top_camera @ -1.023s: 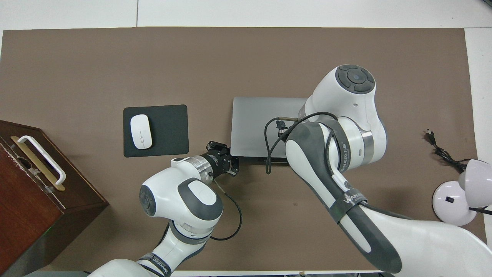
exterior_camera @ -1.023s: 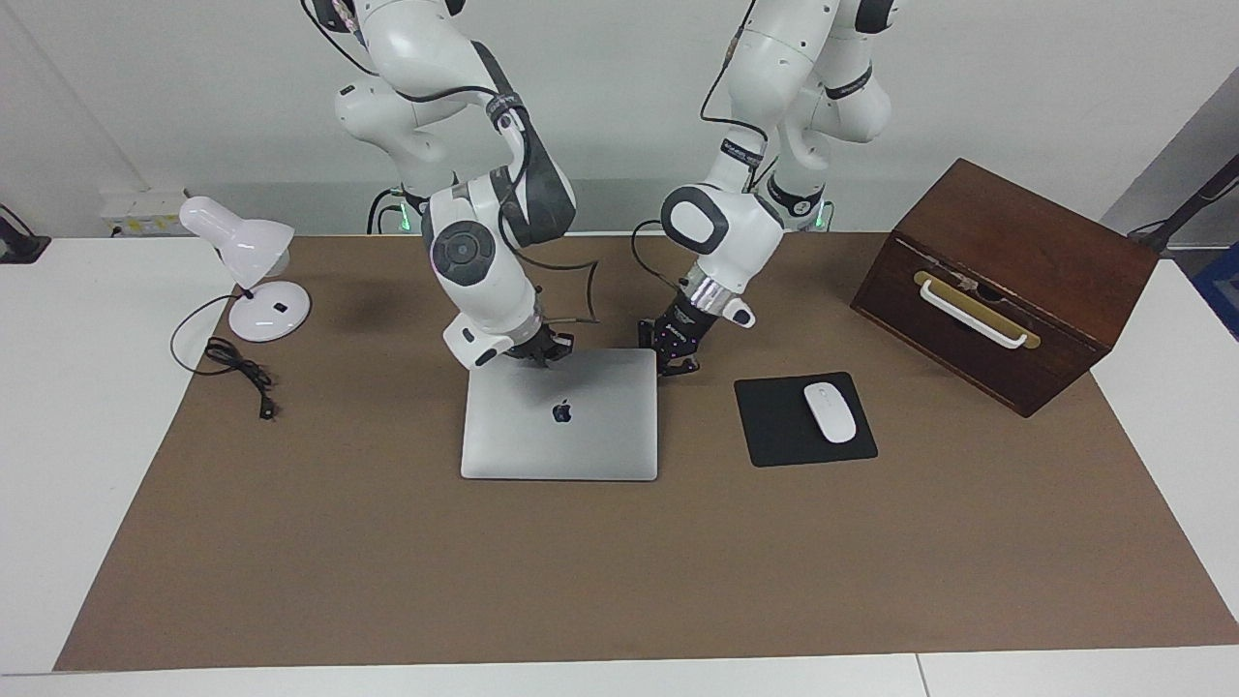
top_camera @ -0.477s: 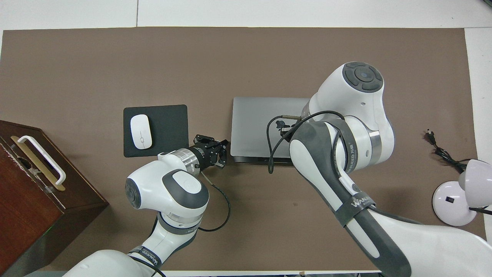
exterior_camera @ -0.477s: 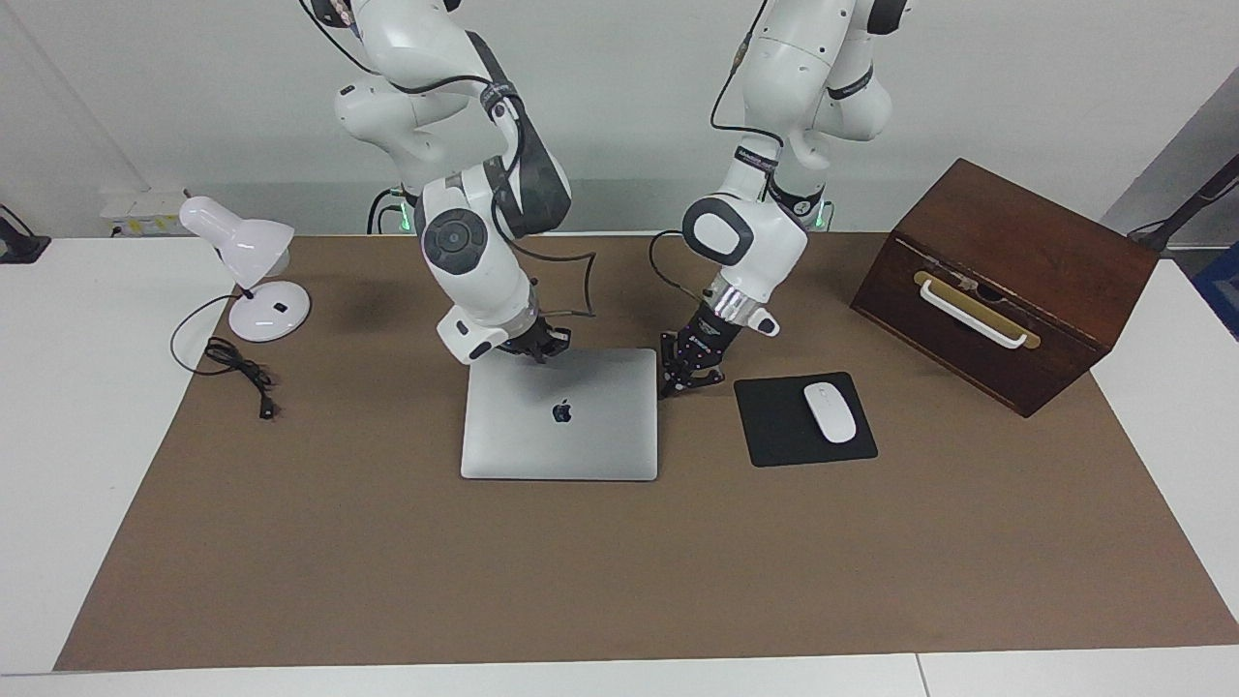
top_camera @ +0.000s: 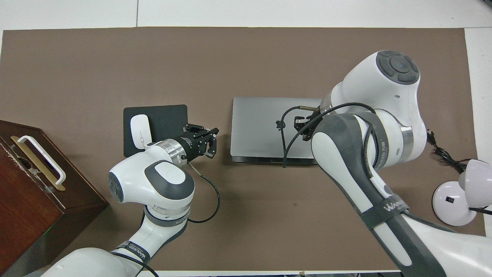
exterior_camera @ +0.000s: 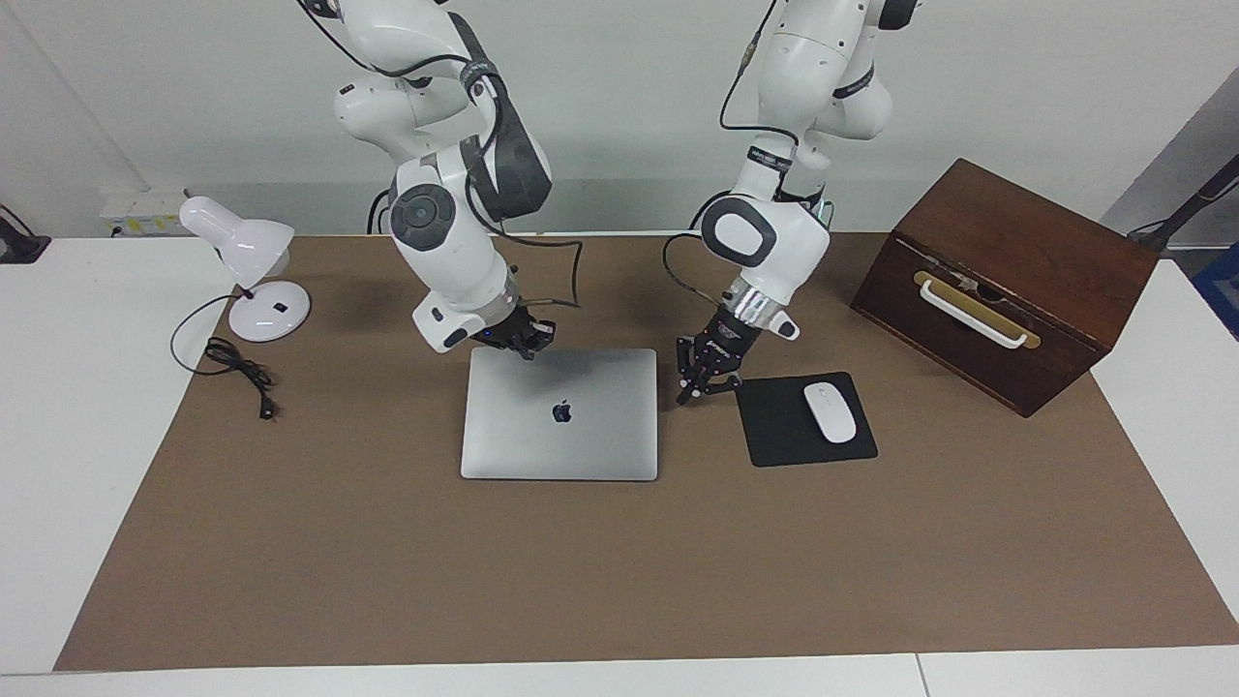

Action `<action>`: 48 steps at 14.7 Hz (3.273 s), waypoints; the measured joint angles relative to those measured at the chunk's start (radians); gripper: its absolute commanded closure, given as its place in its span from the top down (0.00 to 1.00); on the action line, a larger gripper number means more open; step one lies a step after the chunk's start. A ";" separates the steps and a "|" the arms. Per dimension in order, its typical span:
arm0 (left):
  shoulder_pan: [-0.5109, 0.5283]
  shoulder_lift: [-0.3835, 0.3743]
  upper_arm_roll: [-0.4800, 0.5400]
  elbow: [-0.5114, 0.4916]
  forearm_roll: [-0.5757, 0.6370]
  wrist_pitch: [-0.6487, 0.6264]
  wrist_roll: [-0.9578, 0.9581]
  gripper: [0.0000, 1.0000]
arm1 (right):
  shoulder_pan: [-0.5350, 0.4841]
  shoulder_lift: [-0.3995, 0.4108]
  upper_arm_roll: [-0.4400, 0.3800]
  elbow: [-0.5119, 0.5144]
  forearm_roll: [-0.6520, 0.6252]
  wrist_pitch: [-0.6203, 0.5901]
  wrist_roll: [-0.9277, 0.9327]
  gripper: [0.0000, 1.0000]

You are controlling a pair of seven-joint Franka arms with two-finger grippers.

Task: Close laptop with both arms

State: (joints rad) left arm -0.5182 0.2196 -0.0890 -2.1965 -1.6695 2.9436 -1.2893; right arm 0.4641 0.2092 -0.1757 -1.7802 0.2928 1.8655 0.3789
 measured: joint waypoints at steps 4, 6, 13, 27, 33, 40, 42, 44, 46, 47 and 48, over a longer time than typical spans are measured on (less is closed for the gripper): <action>0.062 -0.017 0.004 0.030 0.001 0.001 0.185 0.00 | -0.049 -0.015 -0.002 0.038 -0.005 -0.026 -0.027 0.00; 0.099 -0.029 0.005 0.037 0.023 0.000 0.266 0.00 | -0.065 -0.025 -0.003 0.058 -0.021 -0.027 -0.038 0.00; 0.206 -0.062 0.009 0.064 0.348 -0.090 0.382 0.00 | -0.117 -0.068 -0.005 0.107 -0.123 -0.031 -0.126 0.00; 0.493 -0.120 0.046 0.346 1.300 -1.011 0.530 0.00 | -0.159 -0.174 -0.005 0.145 -0.312 -0.084 -0.196 0.28; 0.539 -0.171 0.064 0.363 1.410 -1.110 0.801 0.13 | -0.187 -0.216 -0.006 0.145 -0.312 -0.112 -0.197 1.00; 0.536 -0.260 0.053 0.363 1.591 -1.191 0.853 0.56 | -0.222 -0.253 -0.034 0.146 -0.313 -0.162 -0.296 1.00; 0.536 -0.281 0.048 0.363 1.626 -1.212 0.858 1.00 | -0.225 -0.253 -0.036 0.146 -0.313 -0.162 -0.304 1.00; 0.534 -0.297 0.043 0.363 1.631 -1.218 0.861 1.00 | -0.224 -0.253 -0.031 0.146 -0.313 -0.162 -0.304 1.00; 0.521 -0.303 0.039 0.363 1.635 -1.219 0.862 1.00 | -0.224 -0.253 -0.031 0.148 -0.313 -0.162 -0.305 1.00; 0.517 -0.304 0.036 0.363 1.636 -1.219 0.862 1.00 | -0.229 -0.253 -0.029 0.149 -0.313 -0.162 -0.310 1.00; 0.509 -0.304 0.037 0.363 1.638 -1.219 0.863 1.00 | -0.251 -0.253 -0.012 0.149 -0.313 -0.162 -0.316 1.00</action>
State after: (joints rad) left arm -0.0089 -0.0841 -0.0523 -1.8330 -0.0315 1.7247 -0.4262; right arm 0.2131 -0.0441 -0.1876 -1.6311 -0.0203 1.7037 0.0634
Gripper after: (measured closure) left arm 0.000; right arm 0.000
